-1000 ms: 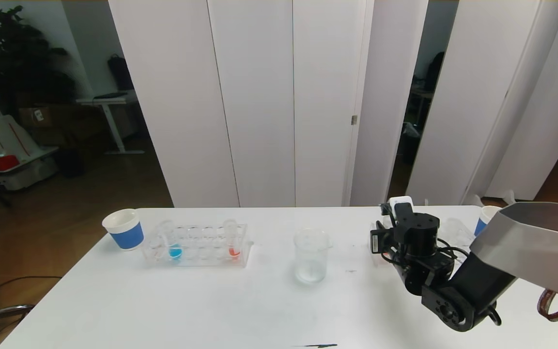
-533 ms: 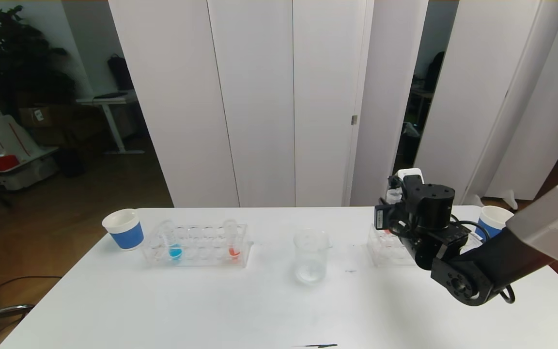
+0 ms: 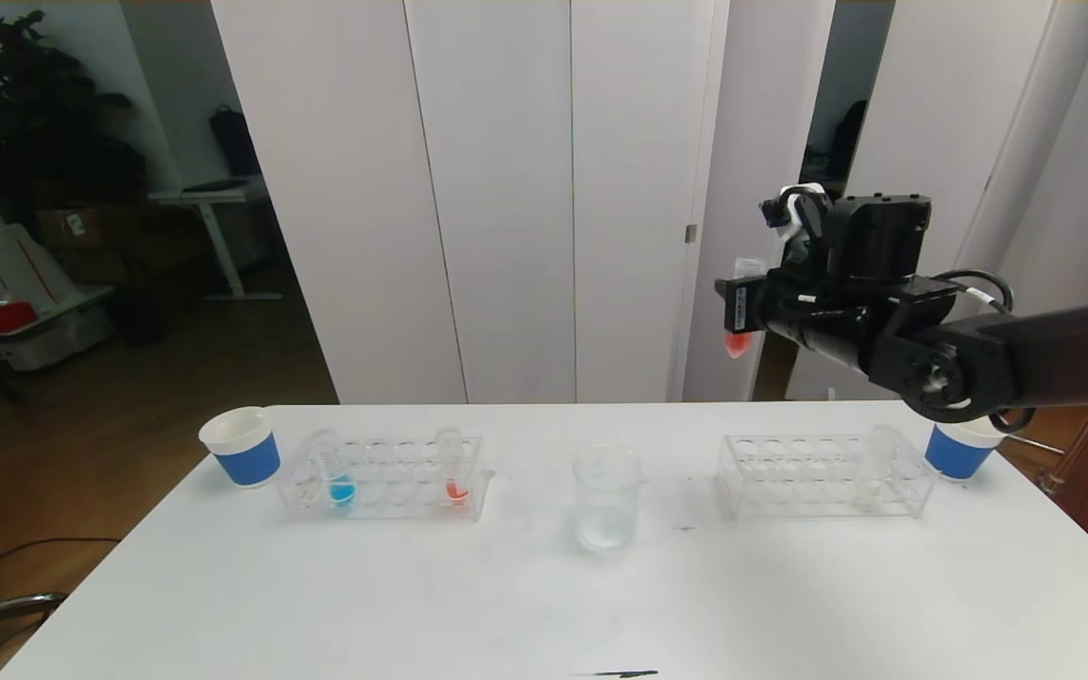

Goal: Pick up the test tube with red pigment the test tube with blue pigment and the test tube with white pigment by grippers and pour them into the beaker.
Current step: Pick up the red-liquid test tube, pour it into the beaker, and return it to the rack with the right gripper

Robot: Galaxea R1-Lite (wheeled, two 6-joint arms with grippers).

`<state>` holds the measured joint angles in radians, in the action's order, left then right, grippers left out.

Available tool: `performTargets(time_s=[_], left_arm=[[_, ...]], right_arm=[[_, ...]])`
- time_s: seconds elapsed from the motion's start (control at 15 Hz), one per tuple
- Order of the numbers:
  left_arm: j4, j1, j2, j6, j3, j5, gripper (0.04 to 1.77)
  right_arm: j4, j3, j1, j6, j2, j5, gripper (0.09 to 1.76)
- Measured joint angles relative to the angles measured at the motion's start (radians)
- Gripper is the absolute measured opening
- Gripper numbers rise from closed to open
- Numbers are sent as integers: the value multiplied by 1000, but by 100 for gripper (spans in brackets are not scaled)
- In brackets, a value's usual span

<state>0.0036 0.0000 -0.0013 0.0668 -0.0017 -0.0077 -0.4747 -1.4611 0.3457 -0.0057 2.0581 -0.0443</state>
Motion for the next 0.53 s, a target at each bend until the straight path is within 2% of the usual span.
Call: performTargets(time_s=[0.13,0.33,0.53], left_arm=[[0,0,0,0,0,0,174],[0,0,0,0,0,0,174],[0,0,0,0,0,0,174]], right_arm=[[18,-71,-13,-18,-13,144,59],[18,-108,-45,-38,-14,397,59],[-61,-120,-77,-203,10,521,59]])
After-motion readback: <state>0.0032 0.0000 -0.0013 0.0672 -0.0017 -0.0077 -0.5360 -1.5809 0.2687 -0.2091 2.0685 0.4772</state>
